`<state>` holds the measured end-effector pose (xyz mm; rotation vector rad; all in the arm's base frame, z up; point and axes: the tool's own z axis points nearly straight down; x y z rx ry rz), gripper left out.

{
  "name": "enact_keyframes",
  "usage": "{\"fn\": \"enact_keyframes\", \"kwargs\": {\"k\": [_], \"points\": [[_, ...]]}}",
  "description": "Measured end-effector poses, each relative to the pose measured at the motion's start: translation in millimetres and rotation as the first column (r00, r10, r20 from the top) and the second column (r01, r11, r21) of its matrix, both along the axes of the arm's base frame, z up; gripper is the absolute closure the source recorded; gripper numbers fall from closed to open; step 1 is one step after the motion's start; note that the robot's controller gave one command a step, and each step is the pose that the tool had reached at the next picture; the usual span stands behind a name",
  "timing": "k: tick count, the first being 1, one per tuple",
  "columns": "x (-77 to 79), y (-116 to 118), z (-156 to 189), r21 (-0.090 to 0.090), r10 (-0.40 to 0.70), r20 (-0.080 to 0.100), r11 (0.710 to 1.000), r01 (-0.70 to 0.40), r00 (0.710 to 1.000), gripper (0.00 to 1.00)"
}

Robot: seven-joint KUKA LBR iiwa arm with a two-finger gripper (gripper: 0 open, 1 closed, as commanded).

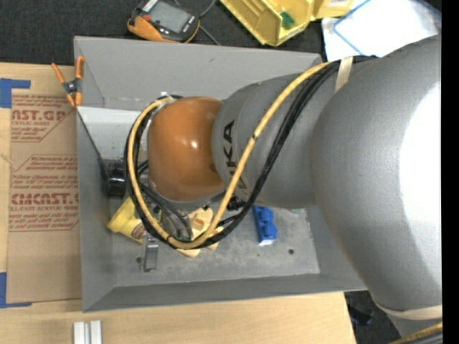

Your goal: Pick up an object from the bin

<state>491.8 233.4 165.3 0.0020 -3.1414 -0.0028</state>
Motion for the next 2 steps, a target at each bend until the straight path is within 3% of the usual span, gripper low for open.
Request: {"fn": "enact_keyframes", "kwargs": {"k": [1,2], "points": [[0.0,0,0,0.000,0.000,0.000,1.000,0.000,1.000,0.00],[6.4,10,112,0.005,-0.025,0.007,1.000,0.025,1.000,0.00]]}}
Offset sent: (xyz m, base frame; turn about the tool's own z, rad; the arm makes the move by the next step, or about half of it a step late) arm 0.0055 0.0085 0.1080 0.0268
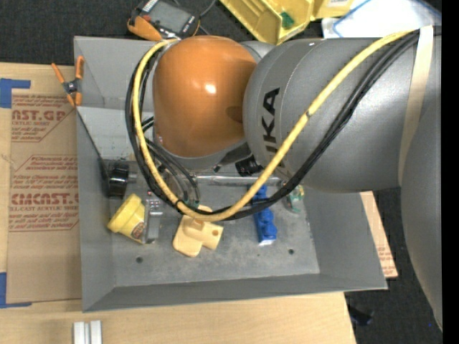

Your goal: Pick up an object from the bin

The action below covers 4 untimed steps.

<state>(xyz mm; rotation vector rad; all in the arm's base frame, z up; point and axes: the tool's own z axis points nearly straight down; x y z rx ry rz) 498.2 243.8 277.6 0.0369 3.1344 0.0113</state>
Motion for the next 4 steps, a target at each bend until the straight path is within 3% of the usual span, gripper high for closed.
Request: {"fn": "enact_keyframes", "kwargs": {"k": [1,2,3,4], "points": [[21.2,-2,-4,-0.009,-0.002,-0.014,1.000,0.002,1.000,0.00],[36.0,-2,-24,-0.002,0.024,-0.001,1.000,-0.024,1.000,0.00],[53.8,-29,-88,-0.003,0.170,-0.001,0.985,-0.170,0.985,0.00],[59.7,-14,-84,-0.001,0.113,0.003,0.994,-0.113,0.994,0.00]]}}
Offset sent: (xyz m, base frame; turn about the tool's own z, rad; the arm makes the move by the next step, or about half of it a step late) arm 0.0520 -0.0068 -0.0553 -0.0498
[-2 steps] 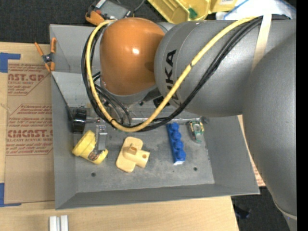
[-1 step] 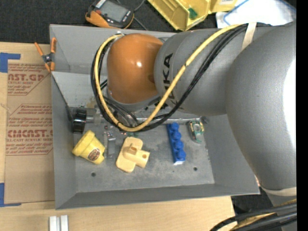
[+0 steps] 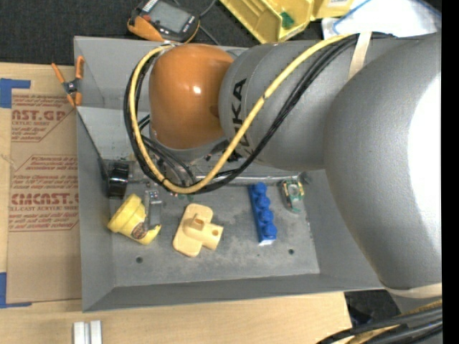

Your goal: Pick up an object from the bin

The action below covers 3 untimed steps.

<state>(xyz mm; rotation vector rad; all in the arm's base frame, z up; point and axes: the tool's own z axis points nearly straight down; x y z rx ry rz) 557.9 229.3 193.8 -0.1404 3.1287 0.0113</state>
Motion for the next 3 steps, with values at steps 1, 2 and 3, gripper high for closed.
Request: {"fn": "enact_keyframes", "kwargs": {"k": [1,2,3], "points": [[12.1,10,-73,-0.003,0.144,-0.004,0.990,-0.144,0.990,0.00],[8.5,6,-74,0.003,0.094,0.005,0.996,-0.094,0.996,0.00],[3.8,-15,-120,0.005,-0.006,0.008,1.000,0.006,1.000,0.00]]}}
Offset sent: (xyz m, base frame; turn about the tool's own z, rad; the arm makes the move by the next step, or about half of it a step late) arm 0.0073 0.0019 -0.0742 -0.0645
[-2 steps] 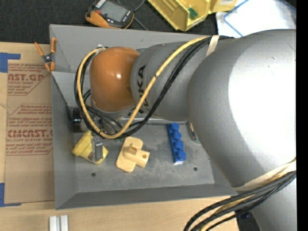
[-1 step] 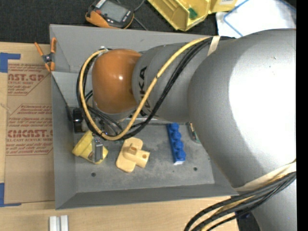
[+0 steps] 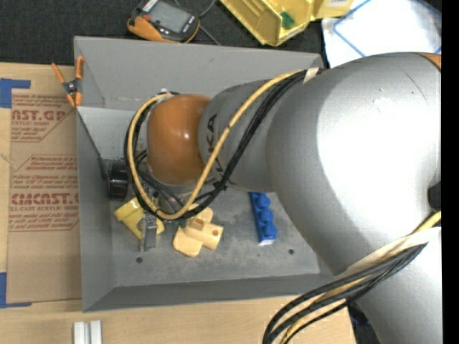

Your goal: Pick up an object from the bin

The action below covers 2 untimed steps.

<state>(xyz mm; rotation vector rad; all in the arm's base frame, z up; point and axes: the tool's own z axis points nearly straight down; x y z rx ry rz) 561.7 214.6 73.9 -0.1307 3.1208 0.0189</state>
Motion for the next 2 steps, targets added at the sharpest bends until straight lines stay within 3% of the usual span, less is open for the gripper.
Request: {"fn": "enact_keyframes", "kwargs": {"k": [1,2], "points": [[0.9,17,0,-0.002,0.087,0.007,0.996,-0.087,0.996,0.00],[-5.5,4,118,0.000,0.054,0.005,0.999,-0.054,0.999,1.00]]}}
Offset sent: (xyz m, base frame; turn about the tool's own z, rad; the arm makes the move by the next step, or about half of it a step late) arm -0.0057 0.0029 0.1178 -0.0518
